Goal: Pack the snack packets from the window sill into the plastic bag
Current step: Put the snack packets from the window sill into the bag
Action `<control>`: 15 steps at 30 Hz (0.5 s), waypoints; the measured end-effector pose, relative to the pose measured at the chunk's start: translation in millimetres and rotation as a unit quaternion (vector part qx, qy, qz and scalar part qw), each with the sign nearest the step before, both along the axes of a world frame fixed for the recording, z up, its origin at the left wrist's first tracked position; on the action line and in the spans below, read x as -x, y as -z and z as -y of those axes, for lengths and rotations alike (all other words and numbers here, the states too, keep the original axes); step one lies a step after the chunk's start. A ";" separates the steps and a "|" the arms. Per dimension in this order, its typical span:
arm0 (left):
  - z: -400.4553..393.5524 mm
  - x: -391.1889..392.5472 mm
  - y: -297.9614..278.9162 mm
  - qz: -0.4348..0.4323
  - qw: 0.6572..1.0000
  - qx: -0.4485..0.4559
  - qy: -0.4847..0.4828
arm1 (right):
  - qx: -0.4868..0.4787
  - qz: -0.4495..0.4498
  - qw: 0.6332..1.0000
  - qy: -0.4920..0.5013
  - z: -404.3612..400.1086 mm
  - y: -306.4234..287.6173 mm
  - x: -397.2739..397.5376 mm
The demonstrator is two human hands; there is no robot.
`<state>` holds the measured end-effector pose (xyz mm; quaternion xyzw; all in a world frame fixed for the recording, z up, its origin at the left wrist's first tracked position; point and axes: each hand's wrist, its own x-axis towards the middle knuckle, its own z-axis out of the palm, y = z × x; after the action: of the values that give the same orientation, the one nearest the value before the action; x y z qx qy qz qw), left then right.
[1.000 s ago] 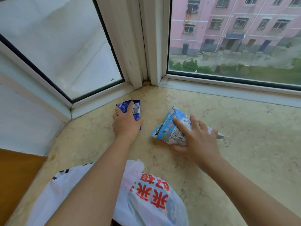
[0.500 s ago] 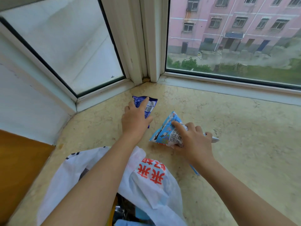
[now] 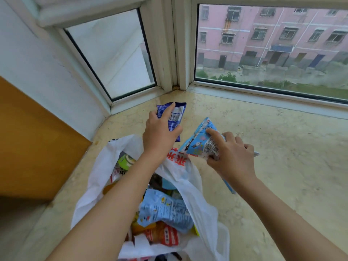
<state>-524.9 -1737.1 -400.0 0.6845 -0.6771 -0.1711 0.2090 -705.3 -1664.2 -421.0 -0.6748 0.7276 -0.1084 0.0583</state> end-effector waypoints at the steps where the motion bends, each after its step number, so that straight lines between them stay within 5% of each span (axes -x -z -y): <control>1: -9.2 0.1 -4.6 0.000 1.000 0.000 0.001 | 0.009 -0.004 1.000 -0.005 -6.7 -5.4 -3.3; 15: -153.7 -64.1 -4.5 0.032 0.998 0.007 -0.047 | 0.034 0.088 0.995 -0.008 -80.3 -55.9 -29.0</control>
<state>-460.9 -1583.5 -395.6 0.7195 -0.6516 -0.1336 0.2000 -676.2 -1583.9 -365.1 -0.6702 0.7099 -0.1916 0.1006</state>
